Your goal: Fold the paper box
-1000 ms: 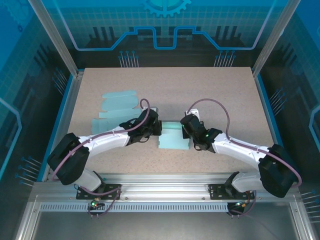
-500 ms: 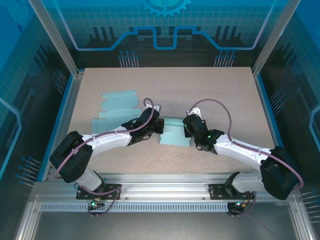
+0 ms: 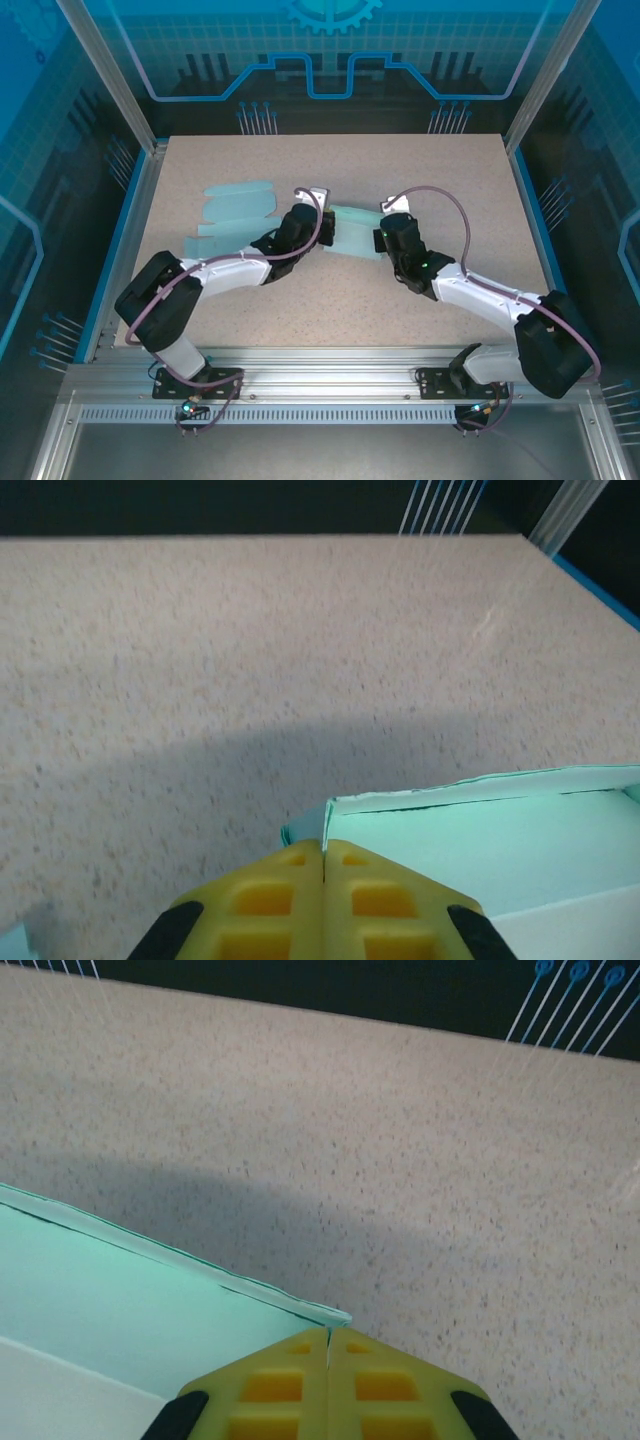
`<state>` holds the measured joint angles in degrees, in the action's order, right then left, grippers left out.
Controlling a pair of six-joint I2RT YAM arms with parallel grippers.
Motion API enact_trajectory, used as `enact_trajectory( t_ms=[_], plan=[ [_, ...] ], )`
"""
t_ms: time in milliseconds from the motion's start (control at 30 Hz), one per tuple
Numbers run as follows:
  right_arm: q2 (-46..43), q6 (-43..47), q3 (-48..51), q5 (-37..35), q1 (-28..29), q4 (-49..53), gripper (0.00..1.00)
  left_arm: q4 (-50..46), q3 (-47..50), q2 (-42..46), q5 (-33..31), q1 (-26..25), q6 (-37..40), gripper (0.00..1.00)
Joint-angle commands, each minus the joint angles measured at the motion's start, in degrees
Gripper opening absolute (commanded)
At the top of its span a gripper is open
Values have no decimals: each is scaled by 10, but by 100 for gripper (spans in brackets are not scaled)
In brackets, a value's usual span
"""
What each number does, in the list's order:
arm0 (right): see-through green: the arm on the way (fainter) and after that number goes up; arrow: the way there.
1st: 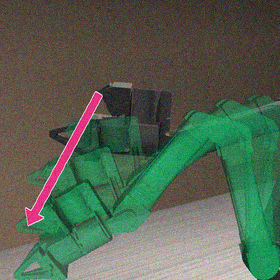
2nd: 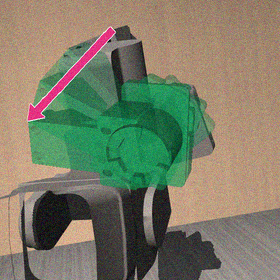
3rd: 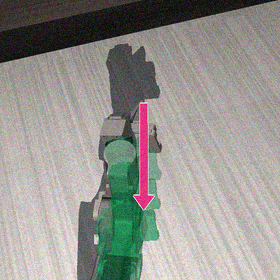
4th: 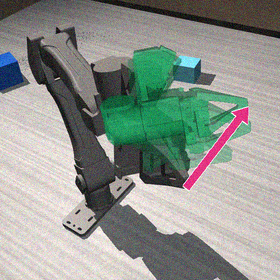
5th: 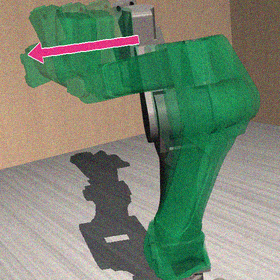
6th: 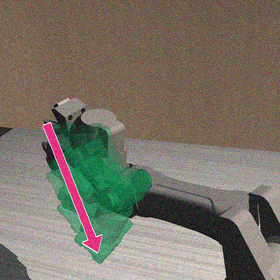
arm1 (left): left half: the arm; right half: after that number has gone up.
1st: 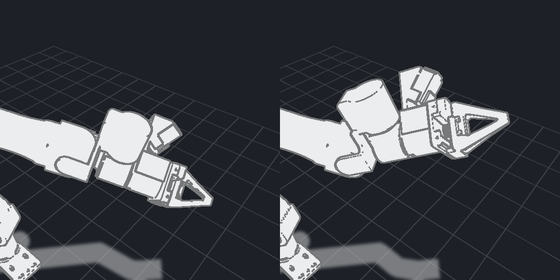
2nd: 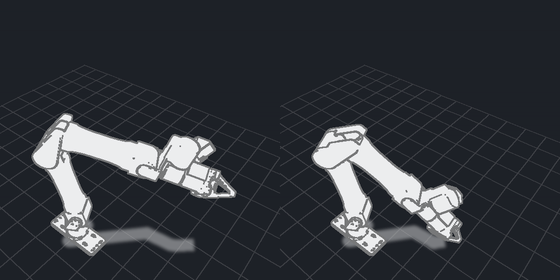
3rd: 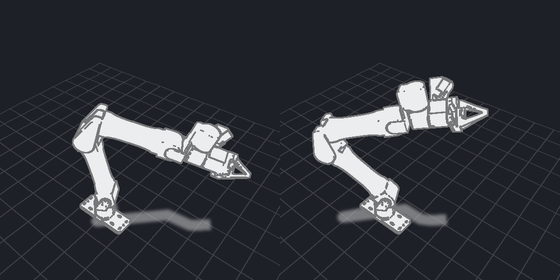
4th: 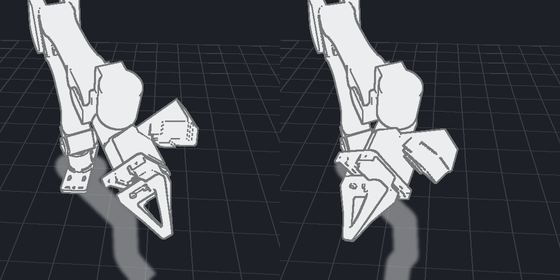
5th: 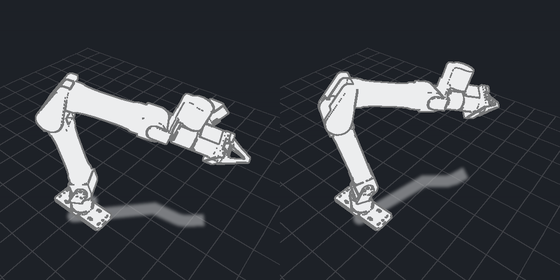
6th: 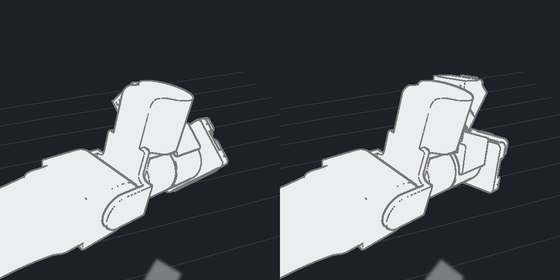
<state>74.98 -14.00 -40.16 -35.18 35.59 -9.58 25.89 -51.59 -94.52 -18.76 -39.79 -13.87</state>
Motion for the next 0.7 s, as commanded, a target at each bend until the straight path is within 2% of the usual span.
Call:
enact_trajectory(
  t_ms=[0, 167, 467, 667],
  plan=[
    [7, 37, 12, 86, 12, -125, 0, 178, 25, -15, 55, -17, 54, 0],
    [6, 58, 47, 99, 14, -186, 0, 271, 71, -34, 58, -17, 85, 0],
    [-2, 89, 118, 87, 48, -273, 0, 430, 162, -75, 71, -17, 88, 0],
    [-8, 77, 147, 54, 70, -281, 0, 433, 188, -75, 73, -24, 90, 0]
  ],
)
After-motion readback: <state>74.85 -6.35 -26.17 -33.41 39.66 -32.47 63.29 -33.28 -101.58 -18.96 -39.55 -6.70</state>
